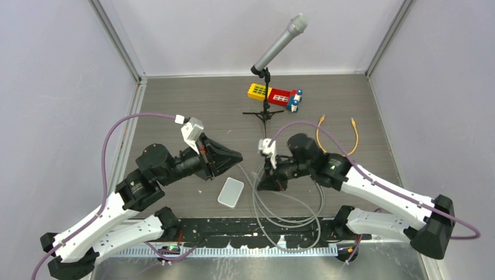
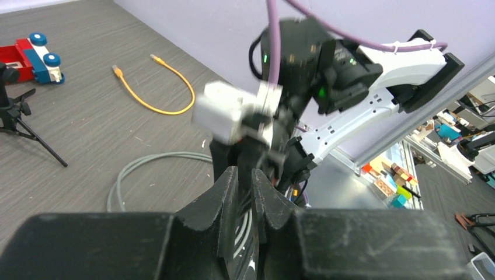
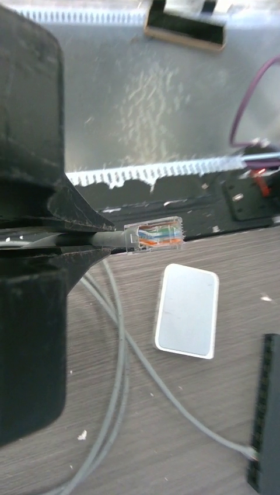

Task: Insert the plug into the switch port
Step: Pick up the connector from the center of the board.

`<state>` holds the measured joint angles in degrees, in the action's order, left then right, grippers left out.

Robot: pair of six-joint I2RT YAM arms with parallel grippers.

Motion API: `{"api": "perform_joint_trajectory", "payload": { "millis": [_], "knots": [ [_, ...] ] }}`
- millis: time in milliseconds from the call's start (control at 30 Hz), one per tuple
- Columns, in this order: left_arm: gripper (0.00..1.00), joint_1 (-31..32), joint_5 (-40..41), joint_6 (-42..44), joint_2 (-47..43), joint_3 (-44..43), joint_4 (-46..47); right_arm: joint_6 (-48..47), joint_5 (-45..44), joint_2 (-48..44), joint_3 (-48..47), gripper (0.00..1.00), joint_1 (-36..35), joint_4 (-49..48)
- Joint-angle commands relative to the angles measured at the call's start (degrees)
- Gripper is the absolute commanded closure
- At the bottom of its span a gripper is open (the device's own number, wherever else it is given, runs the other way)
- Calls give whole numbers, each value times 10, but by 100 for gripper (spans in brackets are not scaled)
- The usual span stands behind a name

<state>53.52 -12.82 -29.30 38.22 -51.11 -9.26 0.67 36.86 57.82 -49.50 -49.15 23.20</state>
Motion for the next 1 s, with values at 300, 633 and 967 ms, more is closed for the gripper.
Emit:
{"api": "perform_joint_trajectory", "payload": {
  "millis": [300,633,967],
  "knots": [
    [84,0,25,14,-39,-9,-13,-7,-192,90,63,100,-114,-90],
    [86,0,43,12,-65,1,-38,30,-167,81,71,100,-115,-115],
    [87,0,58,-2,-103,55,-22,25,-138,14,85,100,-115,-112]
  ]
}}
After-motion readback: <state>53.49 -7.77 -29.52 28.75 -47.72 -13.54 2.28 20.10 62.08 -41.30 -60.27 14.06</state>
